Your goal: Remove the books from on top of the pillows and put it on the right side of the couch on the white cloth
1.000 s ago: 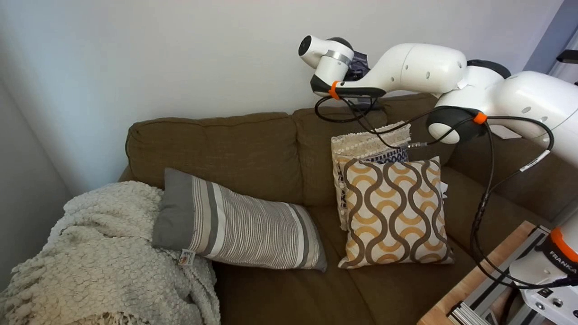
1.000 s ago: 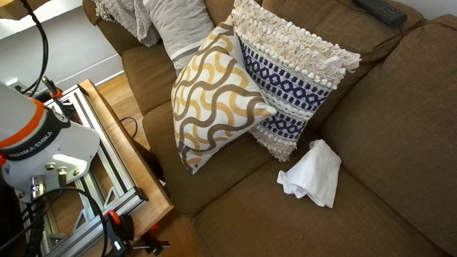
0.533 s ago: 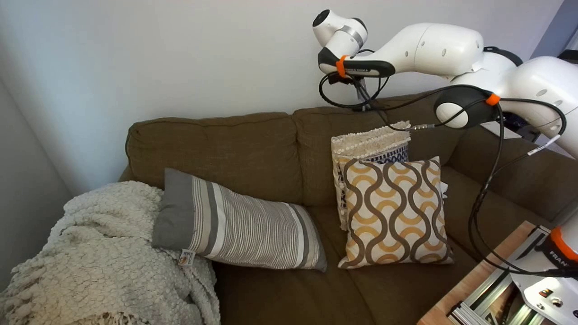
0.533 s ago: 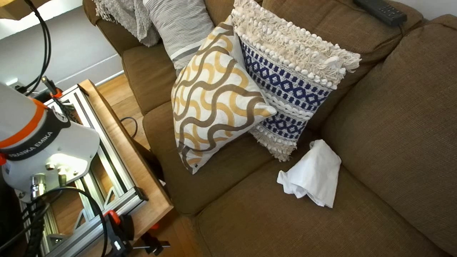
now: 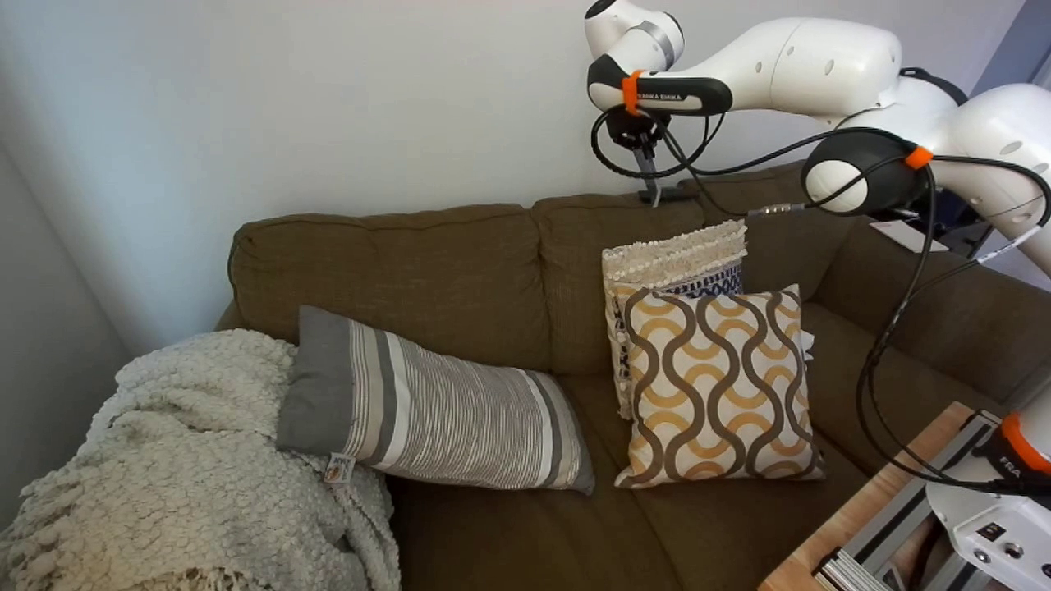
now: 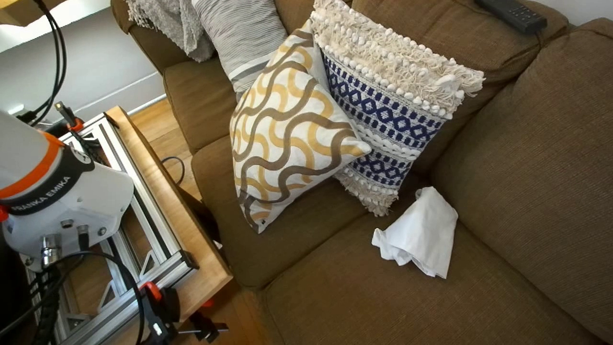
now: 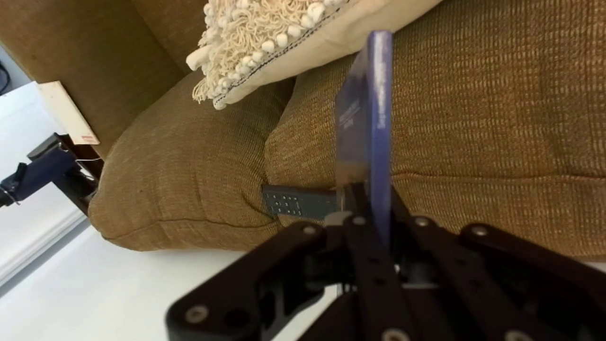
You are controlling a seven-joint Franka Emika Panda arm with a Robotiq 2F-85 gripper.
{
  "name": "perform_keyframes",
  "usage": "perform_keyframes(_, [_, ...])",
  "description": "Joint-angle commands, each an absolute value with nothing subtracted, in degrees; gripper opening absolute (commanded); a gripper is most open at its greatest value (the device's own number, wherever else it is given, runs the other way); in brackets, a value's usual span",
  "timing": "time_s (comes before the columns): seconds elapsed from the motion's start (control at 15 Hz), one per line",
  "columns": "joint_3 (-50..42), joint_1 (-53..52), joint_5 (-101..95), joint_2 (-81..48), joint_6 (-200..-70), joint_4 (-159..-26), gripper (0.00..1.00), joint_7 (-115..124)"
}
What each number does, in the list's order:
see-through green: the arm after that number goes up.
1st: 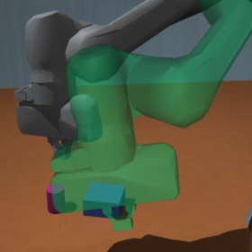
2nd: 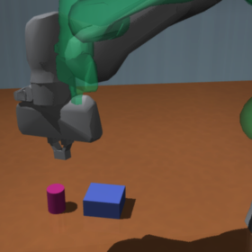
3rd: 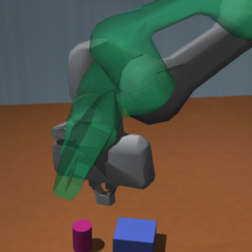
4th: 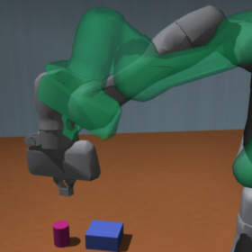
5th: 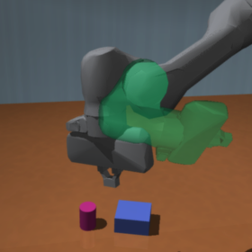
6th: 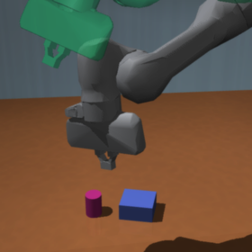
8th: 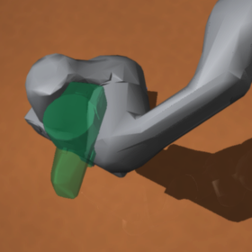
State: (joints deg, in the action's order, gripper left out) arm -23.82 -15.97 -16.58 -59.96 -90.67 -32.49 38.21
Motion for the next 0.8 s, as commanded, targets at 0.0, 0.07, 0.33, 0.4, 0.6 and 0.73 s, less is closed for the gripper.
perform_keyframes(0.0, [-23.82, -16.04, -16.58, -60.08, -90.67, -32.49, 0.11, 38.22])
perform_keyframes(0.07, [-23.82, -16.08, -16.58, -60.19, -90.67, -32.49, 0.11, 38.23])
perform_keyframes(0.33, [-23.95, -15.58, -16.53, -59.66, -90.68, -32.69, 0.03, 38.02])
perform_keyframes(0.4, [-24.64, -14.98, -16.86, -59.06, -90.27, -32.84, 0.03, 38.66])
perform_keyframes(0.6, [-27.01, -12.51, -17.30, -56.01, -85.41, -34.71, 0.03, 37.12])
perform_keyframes(0.73, [-27.77, -10.46, -17.26, -53.83, -79.85, -36.33, 0.03, 30.74])
